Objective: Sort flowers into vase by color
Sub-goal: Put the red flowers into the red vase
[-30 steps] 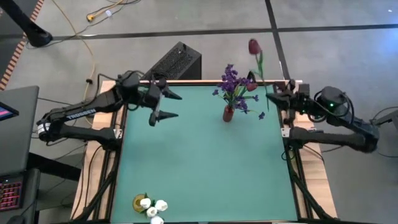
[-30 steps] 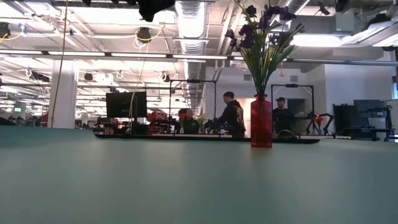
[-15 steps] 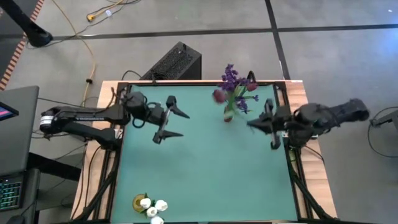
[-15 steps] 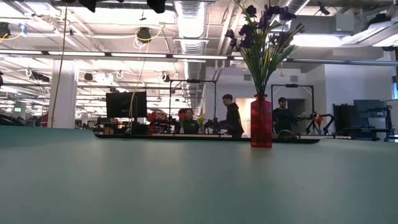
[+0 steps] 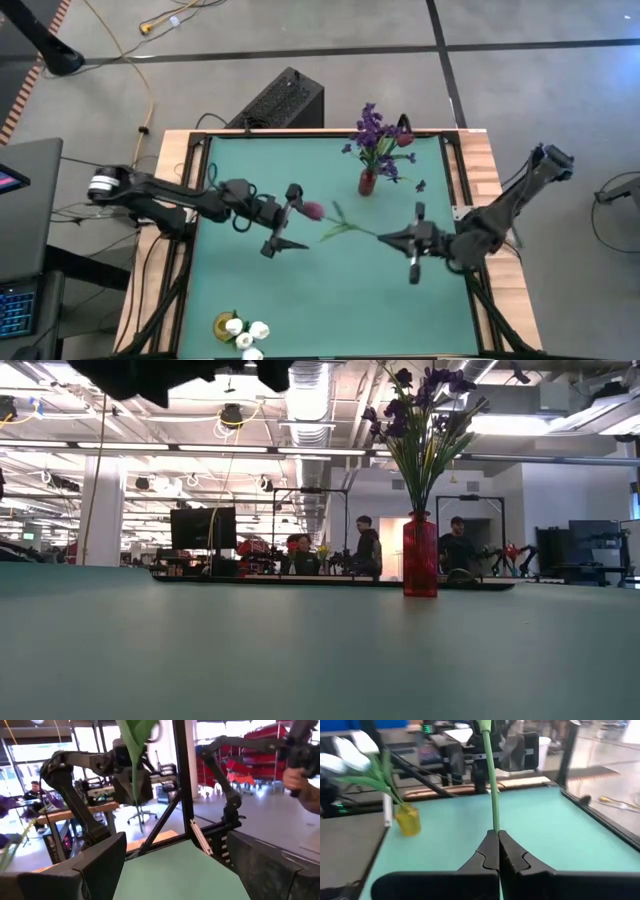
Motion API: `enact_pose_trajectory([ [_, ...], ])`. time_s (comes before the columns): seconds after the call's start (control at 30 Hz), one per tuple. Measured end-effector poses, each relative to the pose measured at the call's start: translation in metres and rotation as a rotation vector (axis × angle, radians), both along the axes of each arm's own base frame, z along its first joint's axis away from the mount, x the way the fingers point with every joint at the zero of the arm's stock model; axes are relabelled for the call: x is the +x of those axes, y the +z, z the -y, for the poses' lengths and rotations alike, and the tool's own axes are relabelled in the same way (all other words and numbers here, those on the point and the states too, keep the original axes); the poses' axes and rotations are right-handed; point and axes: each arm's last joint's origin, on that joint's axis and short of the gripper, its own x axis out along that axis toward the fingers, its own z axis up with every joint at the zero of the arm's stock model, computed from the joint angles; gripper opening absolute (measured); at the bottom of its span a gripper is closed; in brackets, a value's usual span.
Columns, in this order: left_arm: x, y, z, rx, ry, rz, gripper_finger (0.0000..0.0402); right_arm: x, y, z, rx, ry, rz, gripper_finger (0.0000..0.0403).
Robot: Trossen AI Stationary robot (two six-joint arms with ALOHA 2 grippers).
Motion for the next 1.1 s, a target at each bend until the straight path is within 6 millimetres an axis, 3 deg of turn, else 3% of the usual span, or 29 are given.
enact_pose_trajectory([
  [0.23,0.023,-0.026,0.010,-0.016,-0.026,0.093,0.0327,0.028,-0.039,-0.018,-0.025,-0.225,-0.038,0.0017],
  [0.47,0.041,-0.028,0.007,-0.077,0.043,0.091,0.0299,0.064,-0.045,-0.016,-0.053,-0.270,0.041,0.0017],
  [0.67,0.044,-0.023,0.006,-0.136,0.092,0.093,0.0291,0.089,-0.056,-0.008,-0.112,-0.257,0.050,0.0017],
  [0.97,0.046,-0.025,0.000,-0.180,0.153,0.056,0.0288,0.097,-0.058,0.001,-0.144,-0.259,0.043,0.0017],
  [1.1,0.045,-0.024,0.000,-0.162,0.158,0.064,0.0264,0.094,-0.053,0.002,-0.148,-0.258,0.053,0.0017],
])
